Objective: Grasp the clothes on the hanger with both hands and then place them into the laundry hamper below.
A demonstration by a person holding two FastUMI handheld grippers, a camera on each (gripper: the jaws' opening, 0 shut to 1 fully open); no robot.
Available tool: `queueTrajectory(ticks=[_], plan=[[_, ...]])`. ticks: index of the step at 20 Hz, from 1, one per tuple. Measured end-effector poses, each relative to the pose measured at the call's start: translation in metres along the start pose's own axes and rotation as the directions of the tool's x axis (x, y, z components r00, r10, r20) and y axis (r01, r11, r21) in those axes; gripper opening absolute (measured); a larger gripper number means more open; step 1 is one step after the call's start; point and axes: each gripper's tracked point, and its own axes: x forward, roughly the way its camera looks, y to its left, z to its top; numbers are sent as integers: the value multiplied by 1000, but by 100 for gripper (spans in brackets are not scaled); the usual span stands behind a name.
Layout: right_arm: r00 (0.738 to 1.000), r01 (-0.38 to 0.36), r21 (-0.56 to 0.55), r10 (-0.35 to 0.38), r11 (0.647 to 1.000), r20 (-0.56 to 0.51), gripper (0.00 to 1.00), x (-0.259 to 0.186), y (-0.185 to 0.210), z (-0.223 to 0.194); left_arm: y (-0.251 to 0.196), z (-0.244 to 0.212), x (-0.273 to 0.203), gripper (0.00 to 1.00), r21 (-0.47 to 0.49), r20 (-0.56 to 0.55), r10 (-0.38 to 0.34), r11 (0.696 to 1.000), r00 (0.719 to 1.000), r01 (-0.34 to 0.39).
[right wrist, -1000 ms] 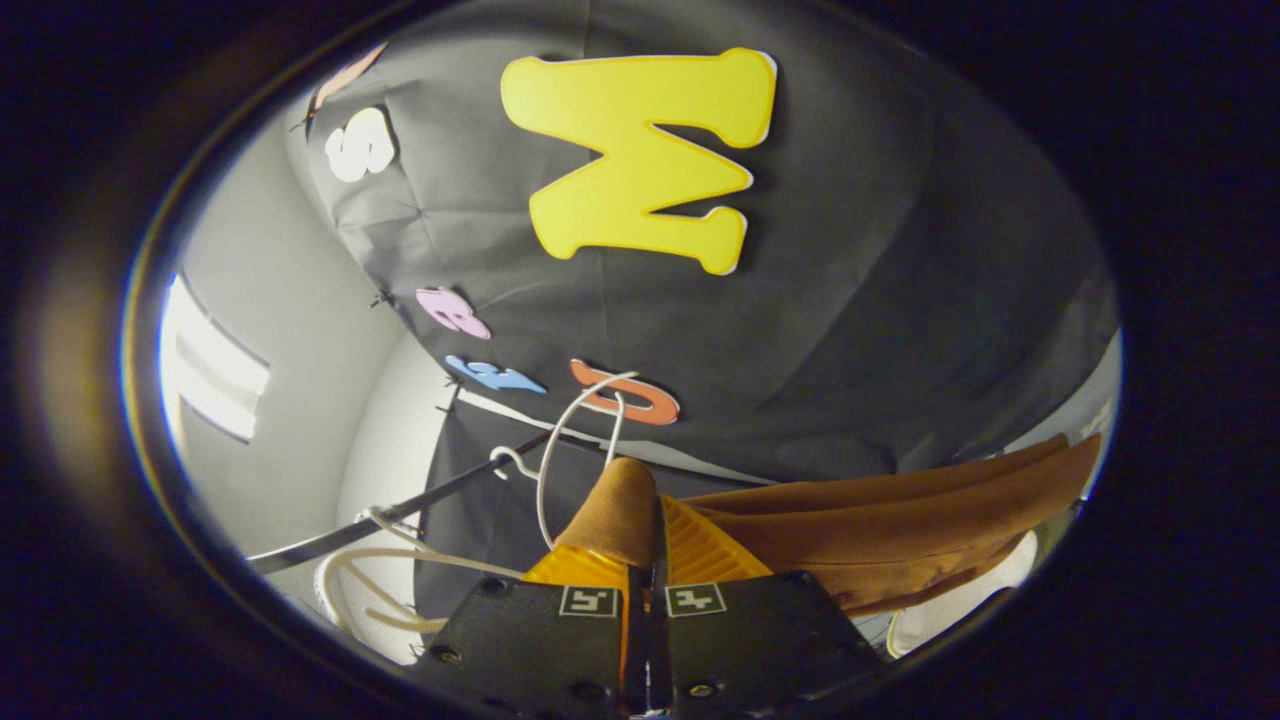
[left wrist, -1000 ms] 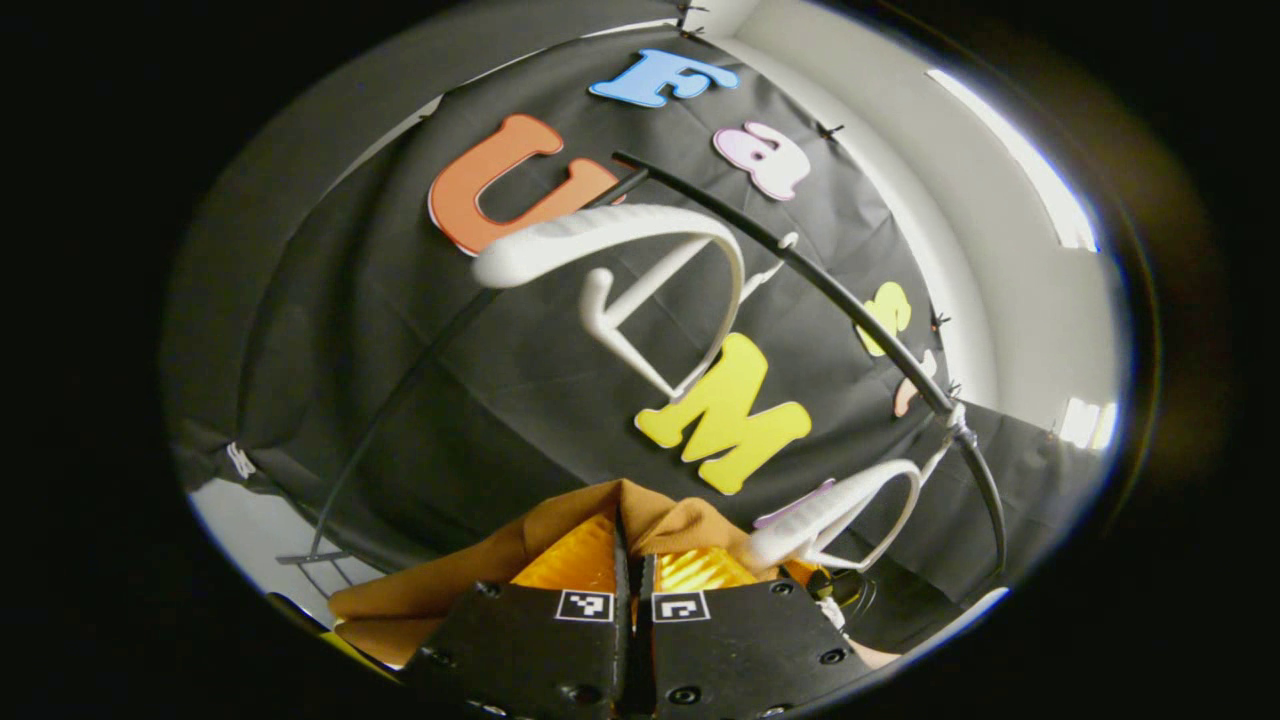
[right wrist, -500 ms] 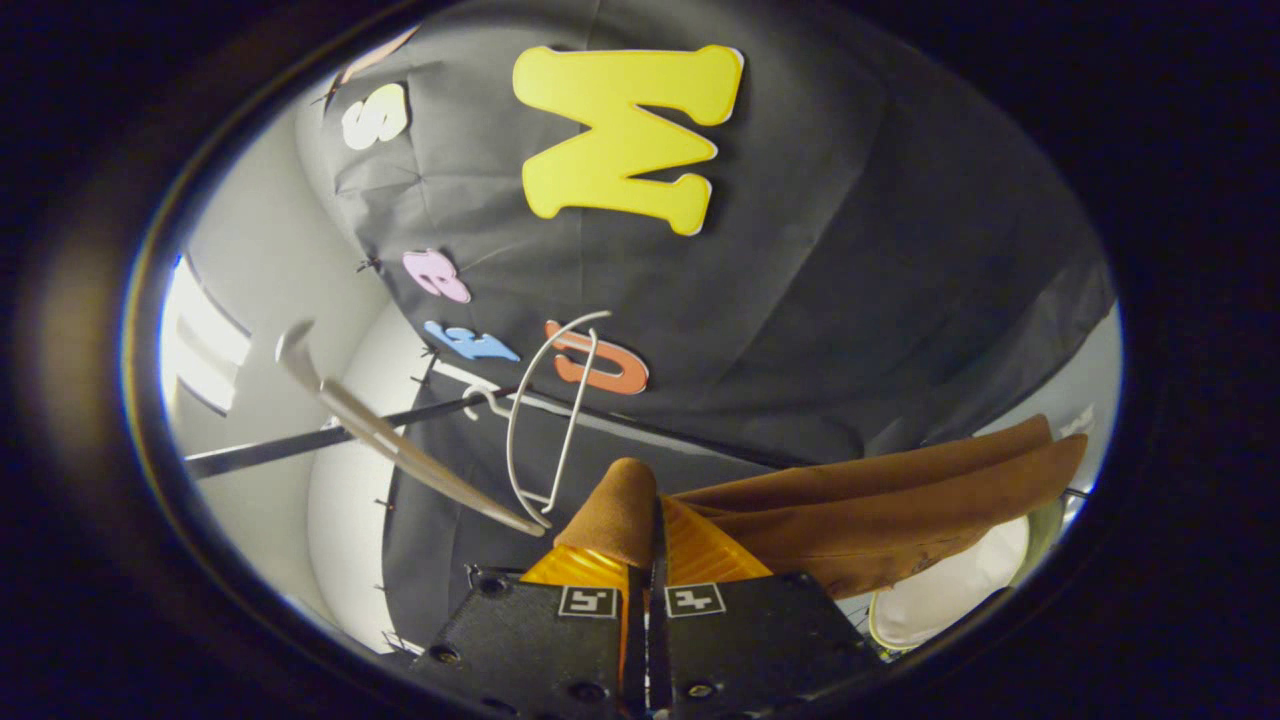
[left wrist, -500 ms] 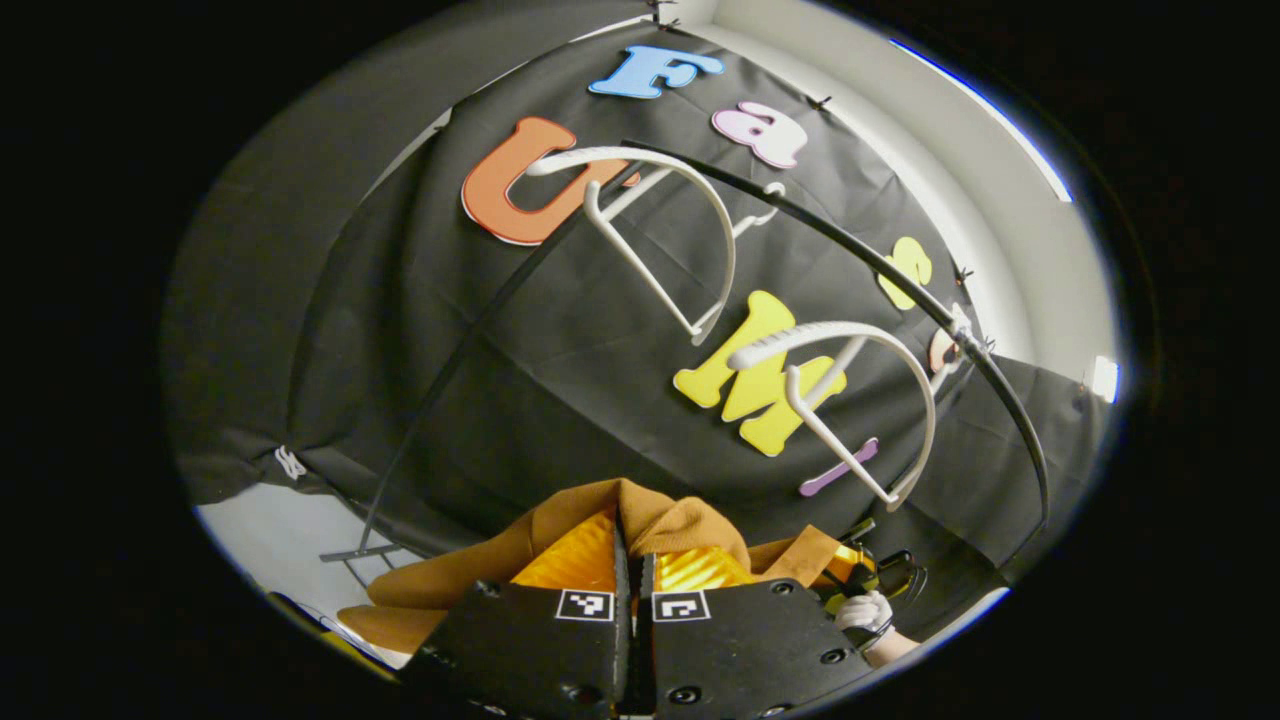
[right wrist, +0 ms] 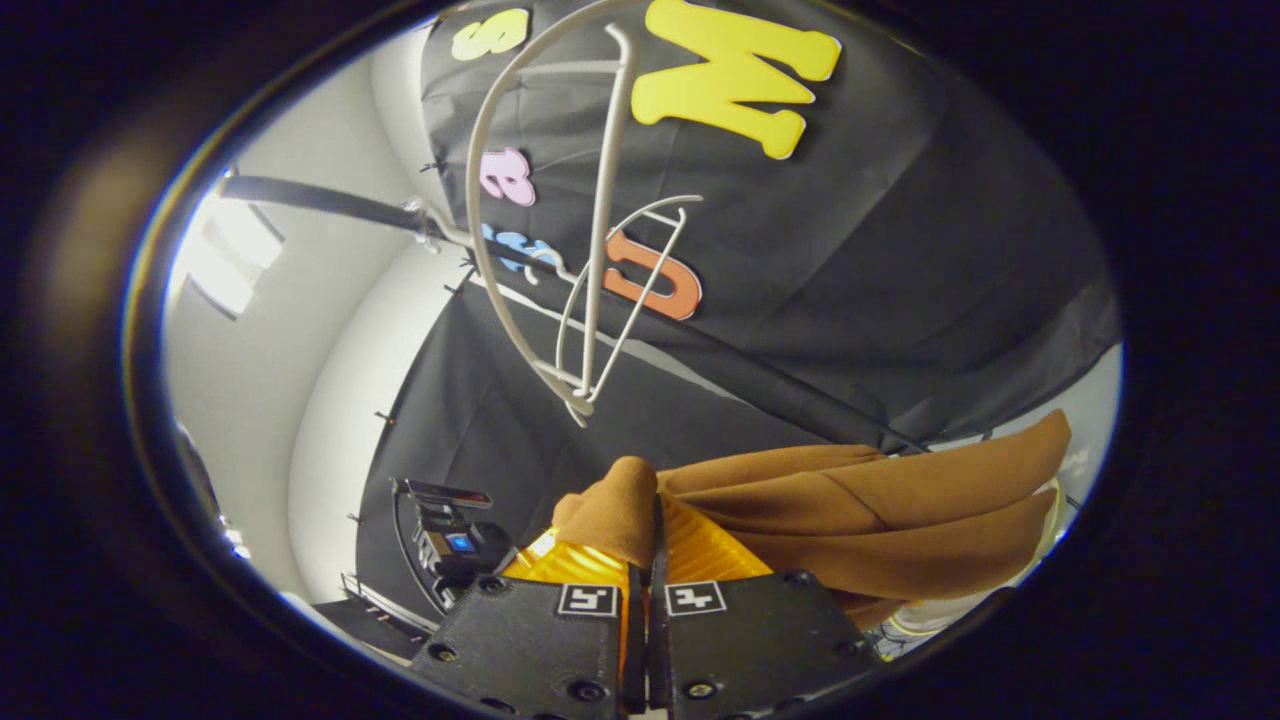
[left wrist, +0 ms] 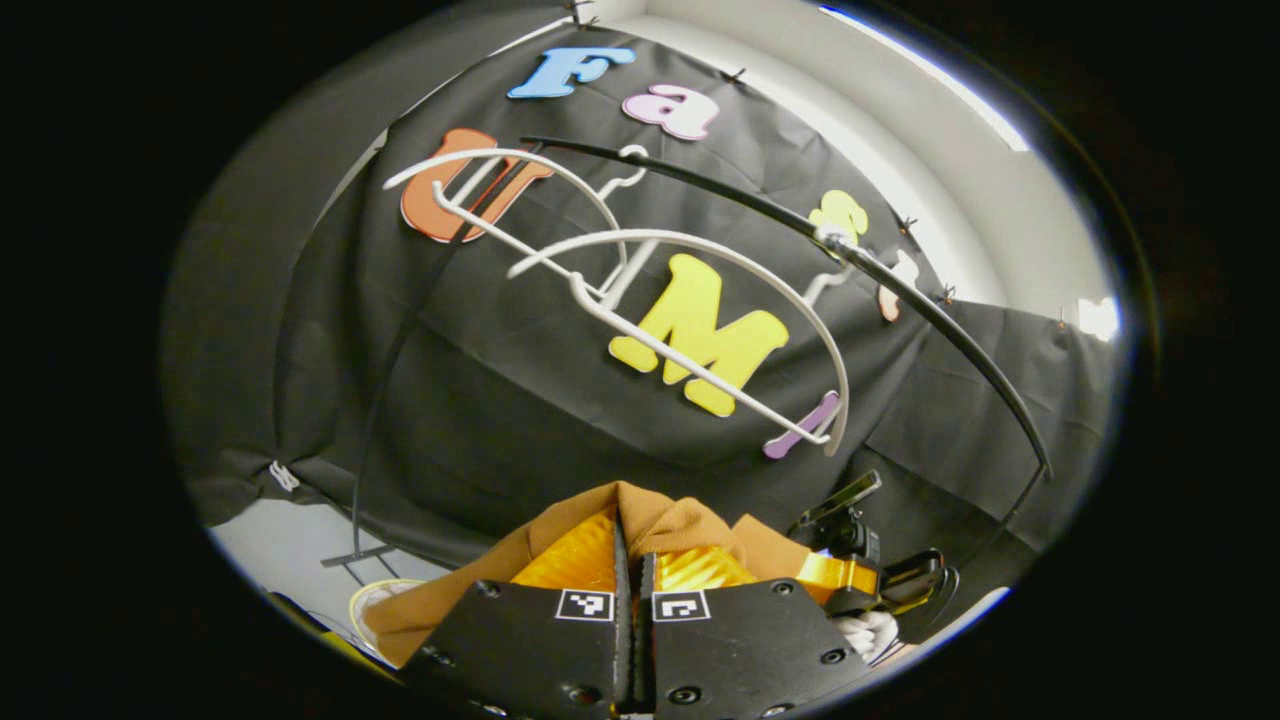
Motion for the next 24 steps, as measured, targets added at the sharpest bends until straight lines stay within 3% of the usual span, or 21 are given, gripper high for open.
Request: queueTrajectory(ticks=[5,11,16,21,24], plan=[[1000,0,54,2,999,-31,4,9,-1,-44,7,-18,-20,0,30,-6,44,999,999,-43],[991,44,53,-37,998,-126,4,20,-20,-94,40,-47,-54,0,-33,9,114,993,993,-114],[973,23,-38,-31,999,-228,4,36,-5,-128,65,-32,-85,0,-80,58,176,982,983,-172],[974,2,-72,-19,997,-224,4,37,4,-122,58,-21,-84,0,-50,88,164,986,982,-160],[976,60,-102,-80,993,-201,5,33,-18,-119,61,-41,-69,0,-34,47,154,988,987,-153]])
